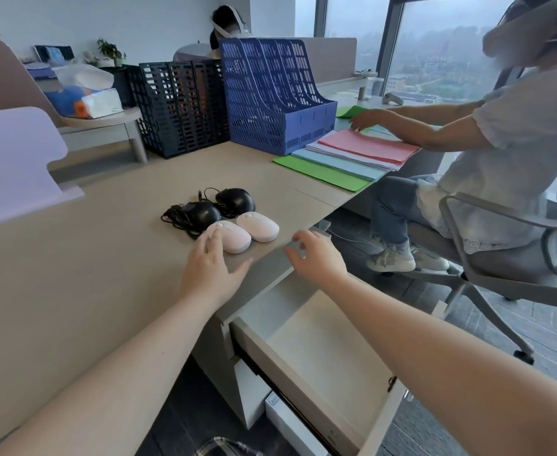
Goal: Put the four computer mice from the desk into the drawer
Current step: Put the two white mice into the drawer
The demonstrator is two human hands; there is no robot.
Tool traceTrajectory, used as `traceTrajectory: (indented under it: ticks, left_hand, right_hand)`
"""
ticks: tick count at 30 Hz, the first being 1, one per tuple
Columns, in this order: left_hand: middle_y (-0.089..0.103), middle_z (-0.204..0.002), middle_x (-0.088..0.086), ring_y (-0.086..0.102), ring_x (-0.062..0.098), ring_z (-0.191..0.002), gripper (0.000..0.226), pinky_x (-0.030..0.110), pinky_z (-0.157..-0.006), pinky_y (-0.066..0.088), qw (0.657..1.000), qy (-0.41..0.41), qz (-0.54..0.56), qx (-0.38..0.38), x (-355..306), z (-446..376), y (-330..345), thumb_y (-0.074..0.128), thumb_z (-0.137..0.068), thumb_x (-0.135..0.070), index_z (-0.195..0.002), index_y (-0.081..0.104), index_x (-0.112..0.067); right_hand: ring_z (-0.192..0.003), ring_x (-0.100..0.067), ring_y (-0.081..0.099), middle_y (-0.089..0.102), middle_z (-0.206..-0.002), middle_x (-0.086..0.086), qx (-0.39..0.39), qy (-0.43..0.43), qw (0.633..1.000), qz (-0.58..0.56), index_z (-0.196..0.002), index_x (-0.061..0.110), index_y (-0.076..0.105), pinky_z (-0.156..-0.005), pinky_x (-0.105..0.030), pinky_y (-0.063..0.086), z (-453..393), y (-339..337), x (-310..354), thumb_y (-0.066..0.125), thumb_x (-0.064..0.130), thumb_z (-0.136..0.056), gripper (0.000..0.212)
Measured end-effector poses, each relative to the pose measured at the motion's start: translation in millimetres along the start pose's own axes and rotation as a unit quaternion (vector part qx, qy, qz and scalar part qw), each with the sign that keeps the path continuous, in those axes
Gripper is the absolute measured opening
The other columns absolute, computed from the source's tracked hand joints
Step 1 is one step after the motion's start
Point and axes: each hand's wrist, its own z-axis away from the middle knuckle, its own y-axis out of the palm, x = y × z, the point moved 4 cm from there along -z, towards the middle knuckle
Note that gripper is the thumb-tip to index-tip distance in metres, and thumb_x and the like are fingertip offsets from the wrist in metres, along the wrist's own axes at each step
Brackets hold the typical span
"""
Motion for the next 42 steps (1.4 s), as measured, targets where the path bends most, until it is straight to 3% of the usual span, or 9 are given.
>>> traceTrajectory:
  ticks: [3, 5, 7, 11, 14, 20, 24, 29, 42]
  left_hand:
    - [0.037, -0.143, 0.012, 0.037, 0.029, -0.131, 0.086, 0.036, -0.106, 0.034, 0.998, -0.038, 0.05, -0.007, 6, -20, 6, 0.074, -0.074, -0.047, -0.141, 0.034, -0.013]
    - [0.038, -0.139, 0.013, 0.042, 0.029, -0.127, 0.087, 0.036, -0.102, 0.036, 0.995, -0.063, 0.073, 0.01, 9, -32, 10, 0.077, -0.071, -0.046, -0.139, 0.035, -0.012]
    - [0.037, -0.143, 0.015, 0.041, 0.029, -0.129, 0.093, 0.036, -0.104, 0.035, 0.994, -0.081, 0.07, 0.03, 12, -43, 13, 0.078, -0.069, -0.05, -0.14, 0.034, -0.009]
    - [0.039, -0.148, 0.011, 0.034, 0.028, -0.136, 0.111, 0.037, -0.11, 0.032, 0.994, -0.098, 0.026, 0.041, 16, -56, 10, 0.075, -0.059, -0.067, -0.142, 0.031, -0.007]
    - [0.039, -0.149, 0.006, 0.028, 0.028, -0.138, 0.12, 0.04, -0.11, 0.033, 0.992, -0.112, 0.004, 0.062, 16, -59, 5, 0.072, -0.054, -0.073, -0.147, 0.024, -0.012]
    - [0.037, -0.146, 0.008, 0.026, 0.028, -0.136, 0.112, 0.04, -0.106, 0.032, 0.994, -0.096, -0.036, 0.039, -6, -41, -5, 0.072, -0.059, -0.068, -0.146, 0.023, -0.017]
    - [0.039, -0.143, 0.006, 0.029, 0.029, -0.132, 0.106, 0.038, -0.104, 0.033, 0.998, -0.058, -0.036, 0.009, -35, -20, -3, 0.074, -0.06, -0.063, -0.143, 0.027, -0.018]
    - [0.042, -0.141, 0.007, 0.032, 0.029, -0.129, 0.109, 0.038, -0.104, 0.032, 0.998, -0.023, -0.052, 0.018, -65, 7, 17, 0.074, -0.059, -0.064, -0.144, 0.026, -0.017]
    - [0.039, -0.142, 0.007, 0.029, 0.026, -0.131, 0.11, 0.034, -0.105, 0.032, 0.977, -0.06, -0.118, 0.169, -60, 56, 118, 0.067, -0.063, -0.068, -0.147, 0.018, -0.017]
  right_hand:
    - [-0.133, -0.027, 0.039, 0.051, -0.139, -0.004, 0.014, -0.019, 0.999, -0.044, -0.137, 0.021, 0.044, -0.103, -0.04, 0.039, -23, 7, 18, 0.055, 0.042, -0.089, 0.053]
    - [-0.136, -0.028, 0.036, 0.047, -0.143, -0.003, 0.045, -0.016, 0.998, -0.043, -0.141, 0.025, 0.037, -0.107, -0.046, 0.037, -38, 15, 27, 0.057, 0.047, -0.086, 0.063]
    - [-0.136, -0.028, 0.036, 0.048, -0.143, 0.0, 0.062, -0.011, 0.998, -0.027, -0.141, 0.029, 0.035, -0.104, -0.05, 0.038, -50, 20, 35, 0.056, 0.054, -0.083, 0.066]
    - [-0.134, -0.025, 0.034, 0.059, -0.129, -0.001, 0.064, 0.012, 0.998, 0.005, -0.132, 0.027, 0.043, -0.083, -0.041, 0.028, -59, 24, 45, 0.048, 0.057, -0.085, 0.057]
    - [-0.13, -0.023, 0.039, 0.063, -0.12, -0.002, 0.046, 0.01, 0.998, 0.046, -0.128, 0.027, 0.049, -0.098, -0.051, 0.028, -59, 22, 45, 0.045, 0.06, -0.083, 0.056]
    - [-0.117, -0.032, 0.054, 0.065, -0.121, -0.01, 0.023, -0.014, 0.999, 0.045, -0.134, 0.016, 0.045, -0.09, -0.041, 0.043, -45, -2, 34, 0.059, 0.053, -0.081, 0.066]
    - [-0.126, -0.028, 0.052, 0.058, -0.136, -0.007, -0.008, 0.038, 0.998, -0.05, -0.145, 0.021, 0.039, -0.098, -0.039, 0.045, -28, -27, 3, 0.064, 0.052, -0.079, 0.077]
    - [-0.126, -0.026, 0.053, 0.059, -0.136, -0.004, -0.007, 0.079, 0.995, -0.052, -0.141, 0.021, 0.045, -0.101, -0.04, 0.046, 2, -44, -37, 0.066, 0.05, -0.078, 0.072]
    - [-0.116, -0.025, 0.06, 0.064, -0.125, -0.001, 0.124, 0.158, 0.98, -0.006, -0.131, 0.025, 0.053, -0.092, -0.036, 0.051, 35, 26, -110, 0.066, 0.048, -0.076, 0.061]
